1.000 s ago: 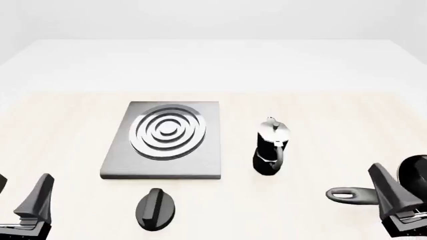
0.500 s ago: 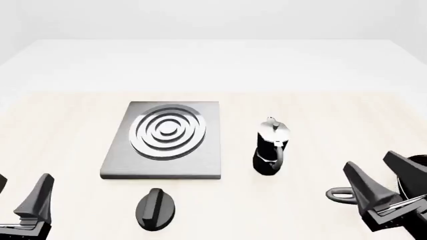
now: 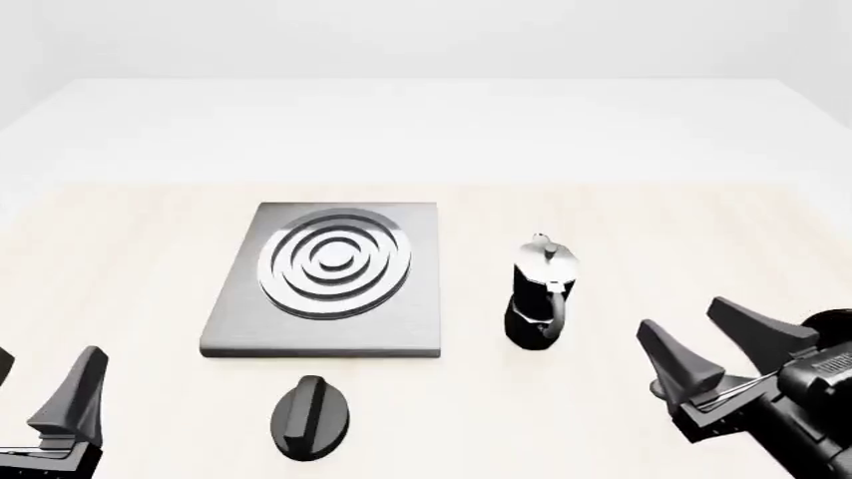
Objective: Put the moka pot on the stove.
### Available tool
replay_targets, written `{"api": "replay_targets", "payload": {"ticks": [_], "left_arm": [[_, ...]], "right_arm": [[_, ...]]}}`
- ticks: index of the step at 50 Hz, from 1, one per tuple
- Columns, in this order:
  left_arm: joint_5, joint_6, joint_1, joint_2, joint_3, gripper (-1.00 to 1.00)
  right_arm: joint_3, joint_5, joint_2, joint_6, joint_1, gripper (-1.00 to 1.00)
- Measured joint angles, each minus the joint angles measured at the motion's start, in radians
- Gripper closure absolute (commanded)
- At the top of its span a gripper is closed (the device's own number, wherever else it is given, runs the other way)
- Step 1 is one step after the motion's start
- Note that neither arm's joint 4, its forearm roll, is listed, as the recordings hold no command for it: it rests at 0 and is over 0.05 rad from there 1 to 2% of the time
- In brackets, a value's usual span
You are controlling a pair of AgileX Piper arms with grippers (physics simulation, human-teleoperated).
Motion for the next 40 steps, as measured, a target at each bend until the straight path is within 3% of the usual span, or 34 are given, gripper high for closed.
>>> {"api": "replay_targets", "payload": {"ticks": [40], "left_arm": [[0.000,0.000,0.000,0.000,0.000,-1.00]], "right_arm": [[0.027,-0.329,0.338,0.040,0.038,-1.00]]}}
